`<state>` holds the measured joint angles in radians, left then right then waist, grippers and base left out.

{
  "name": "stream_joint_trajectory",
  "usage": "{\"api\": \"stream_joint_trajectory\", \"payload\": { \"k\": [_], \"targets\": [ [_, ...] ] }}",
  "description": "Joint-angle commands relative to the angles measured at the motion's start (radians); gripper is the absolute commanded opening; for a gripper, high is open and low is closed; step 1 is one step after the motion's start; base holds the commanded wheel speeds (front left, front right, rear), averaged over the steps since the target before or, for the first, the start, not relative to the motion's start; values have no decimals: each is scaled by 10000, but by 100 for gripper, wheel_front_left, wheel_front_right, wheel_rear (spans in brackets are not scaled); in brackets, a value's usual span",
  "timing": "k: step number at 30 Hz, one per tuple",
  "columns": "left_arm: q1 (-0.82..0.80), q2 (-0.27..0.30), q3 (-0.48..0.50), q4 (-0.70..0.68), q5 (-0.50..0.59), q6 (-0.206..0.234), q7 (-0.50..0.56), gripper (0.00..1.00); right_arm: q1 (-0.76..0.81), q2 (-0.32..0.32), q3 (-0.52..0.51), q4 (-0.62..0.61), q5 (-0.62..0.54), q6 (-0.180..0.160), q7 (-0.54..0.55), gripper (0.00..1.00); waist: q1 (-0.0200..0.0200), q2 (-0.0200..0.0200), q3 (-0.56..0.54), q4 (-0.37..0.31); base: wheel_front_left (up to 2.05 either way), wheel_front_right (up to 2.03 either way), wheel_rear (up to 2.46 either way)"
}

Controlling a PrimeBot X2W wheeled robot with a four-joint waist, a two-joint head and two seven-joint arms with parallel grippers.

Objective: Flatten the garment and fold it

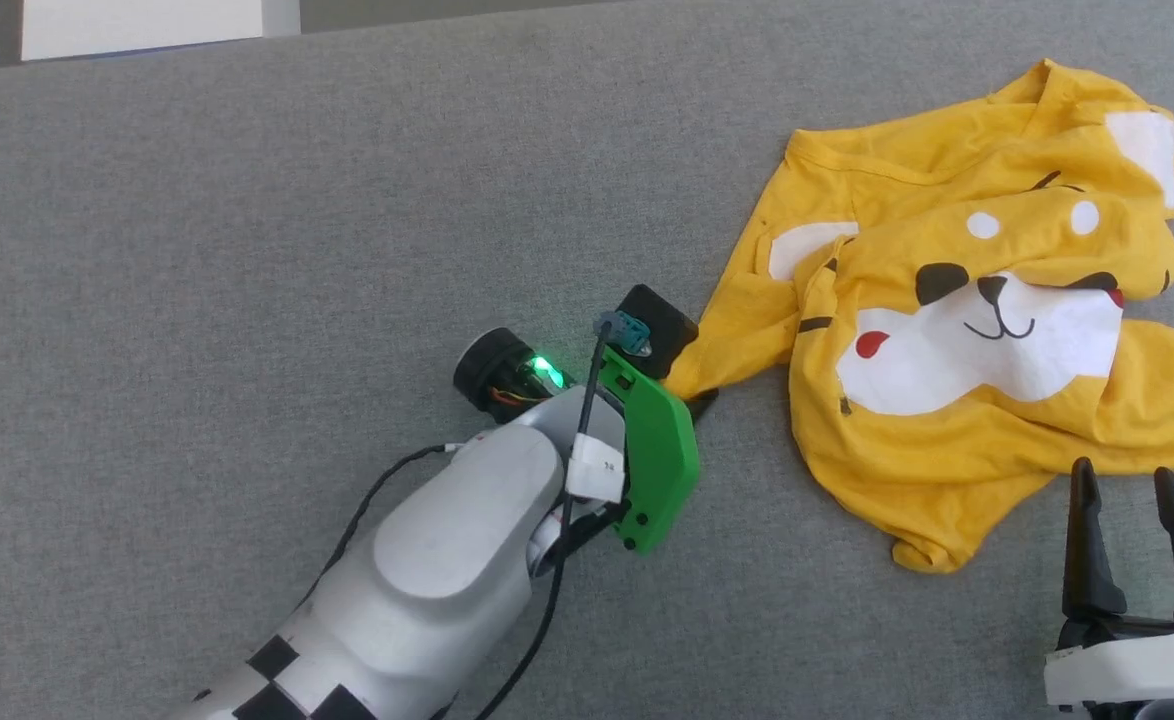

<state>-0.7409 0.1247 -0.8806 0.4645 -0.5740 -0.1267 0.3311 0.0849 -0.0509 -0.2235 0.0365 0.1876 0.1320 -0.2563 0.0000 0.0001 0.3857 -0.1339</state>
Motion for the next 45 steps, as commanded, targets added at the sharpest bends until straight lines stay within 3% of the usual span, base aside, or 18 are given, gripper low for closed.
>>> {"api": "stream_joint_trajectory", "payload": {
  "k": [1, 9, 15, 19, 24, 28, 30, 31, 32, 38, 42, 45],
  "targets": [
    [8, -41, -201, 203, -45, -32, -47, 0, -122, 7, -40, -47, 40, -13, -55, 100, 0, -1, -9, 80, 0, 0, 0],
    [-426, 3, -728, -36, -843, -38, -893, 0, -103, 7, -149, 102, -142, -13, -55, 100, 0, -1, -437, 764, 0, 0, 0],
    [-204, 590, 247, -701, -1666, 78, -1904, 0, 0, 7, -389, 270, -244, -13, -55, 100, 0, -1, -998, 1346, 0, 0, 0],
    [576, 1865, 1378, -1372, -2327, 489, -2357, 0, 114, 7, -539, 356, -276, -13, -55, 100, 0, -1, -1262, 1599, 0, 0, 0],
    [2155, 4026, 2754, -1754, -3014, 1180, -2658, 0, 161, 7, -604, 424, -257, -13, -55, 100, 0, -1, -1325, 1772, 0, 0, 0],
    [3487, 5012, 3488, -1567, -3554, 1607, -2951, 0, 153, 7, -618, 471, -247, -13, -55, 100, 0, -1, -1264, 1837, 0, 0, 0],
    [3947, 5048, 3725, -1462, -3810, 1699, -3234, 0, 160, 7, -629, 508, -287, -13, -55, 100, 0, -1, -1232, 1898, 0, 0, 0],
    [4079, 4996, 3818, -1455, -3891, 1728, -3411, 40, 161, 7, -629, 518, -307, -13, -55, 100, 0, -1, -1223, 1924, 0, 0, 0],
    [4208, 4863, 3919, -1517, -4022, 1714, -3630, 100, 162, 7, -639, 522, -338, -13, -55, 100, 0, -1, -1214, 1970, 0, 0, 0],
    [4809, 4322, 4587, -2725, -4342, 1622, -5234, 100, 64, 7, -650, 495, -455, -13, -55, 100, 0, -1, -1274, 2120, 0, 0, 0],
    [5551, 4003, 5612, -4030, -3701, 2196, -5886, 100, 63, 7, -524, 385, -485, -13, -55, 100, 0, -1, -1359, 2231, 0, 0, 0],
    [6340, 3286, 6773, -5052, -2629, 2586, -5920, 100, -70, 7, -114, 190, -532, -13, -27, 100, 0, -1, -1393, 2285, 0, 0, 0]
  ]
}}
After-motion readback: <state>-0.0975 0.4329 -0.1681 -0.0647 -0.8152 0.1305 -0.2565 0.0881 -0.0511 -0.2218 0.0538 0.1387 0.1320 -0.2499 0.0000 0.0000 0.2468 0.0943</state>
